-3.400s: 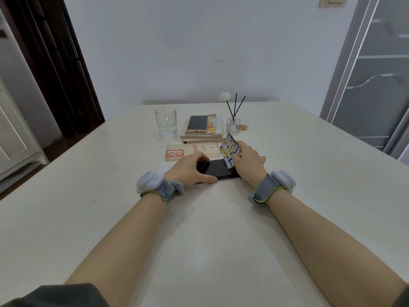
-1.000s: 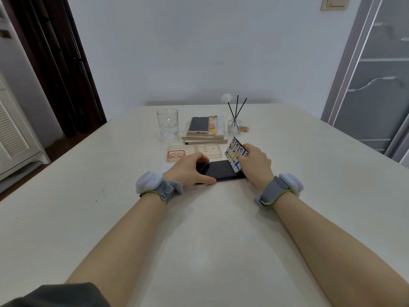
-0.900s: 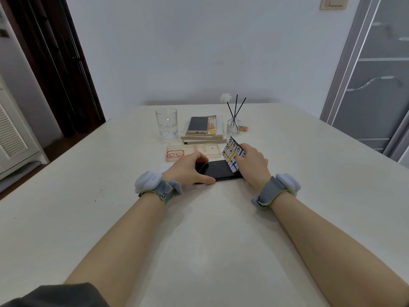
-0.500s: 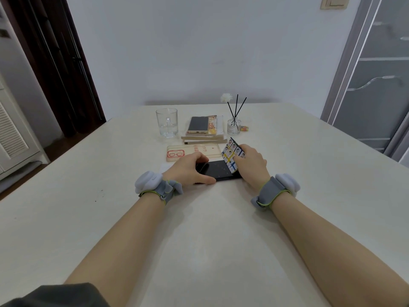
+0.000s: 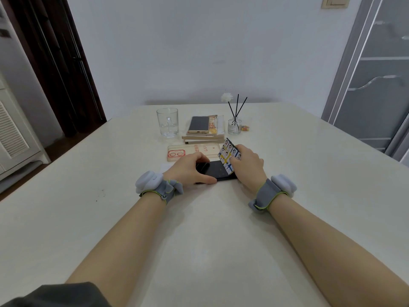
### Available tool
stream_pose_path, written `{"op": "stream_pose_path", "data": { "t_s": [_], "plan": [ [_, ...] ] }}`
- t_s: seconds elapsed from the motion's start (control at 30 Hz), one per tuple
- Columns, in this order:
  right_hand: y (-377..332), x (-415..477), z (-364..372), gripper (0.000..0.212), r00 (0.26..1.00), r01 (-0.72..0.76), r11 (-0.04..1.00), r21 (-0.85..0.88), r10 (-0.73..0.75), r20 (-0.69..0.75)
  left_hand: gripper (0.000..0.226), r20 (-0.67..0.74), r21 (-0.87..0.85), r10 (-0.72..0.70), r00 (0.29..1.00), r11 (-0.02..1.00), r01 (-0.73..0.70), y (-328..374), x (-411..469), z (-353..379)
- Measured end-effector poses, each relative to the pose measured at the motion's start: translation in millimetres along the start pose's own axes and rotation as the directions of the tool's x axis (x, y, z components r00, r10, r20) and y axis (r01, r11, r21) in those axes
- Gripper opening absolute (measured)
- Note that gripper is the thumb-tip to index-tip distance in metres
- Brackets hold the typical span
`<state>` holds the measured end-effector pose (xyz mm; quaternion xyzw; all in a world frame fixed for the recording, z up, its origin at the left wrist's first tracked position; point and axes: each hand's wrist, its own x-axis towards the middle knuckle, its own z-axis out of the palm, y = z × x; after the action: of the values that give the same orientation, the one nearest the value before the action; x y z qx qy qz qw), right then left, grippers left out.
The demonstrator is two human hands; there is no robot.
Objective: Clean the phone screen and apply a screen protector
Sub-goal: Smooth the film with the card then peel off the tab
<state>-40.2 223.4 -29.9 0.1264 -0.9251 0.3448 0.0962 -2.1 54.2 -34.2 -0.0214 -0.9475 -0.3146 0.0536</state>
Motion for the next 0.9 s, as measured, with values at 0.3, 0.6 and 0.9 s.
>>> {"op": "stream_pose_path", "data": {
  "t_s": [0.3, 0.6, 0.9],
  "plan": [
    [3.2, 1.5, -6.9, 0.025, 0.998, -0.057, 0.997, 0.043, 0.058, -0.02, 0.061, -0.003, 0.007, 0.006, 1.0, 1.0, -0.006, -0.8, -0.8, -1.0],
    [-12.4, -4.0, 6.0, 0.026, 0.999, 0.01, 0.999, 0.033, -0.011, 0.033, 0.062, 0.0, 0.002, 0.01, 1.0, 1.0, -0.01, 0.2, 0.6, -0.2],
    [-7.2, -4.2, 3.6, 0.024, 1.0, -0.017, 1.0, -0.007, 0.017, -0.006, 0.065, -0.003, 0.012, 0.007, 1.0, 1.0, -0.007, -0.5, 1.0, 0.0]
  ]
}}
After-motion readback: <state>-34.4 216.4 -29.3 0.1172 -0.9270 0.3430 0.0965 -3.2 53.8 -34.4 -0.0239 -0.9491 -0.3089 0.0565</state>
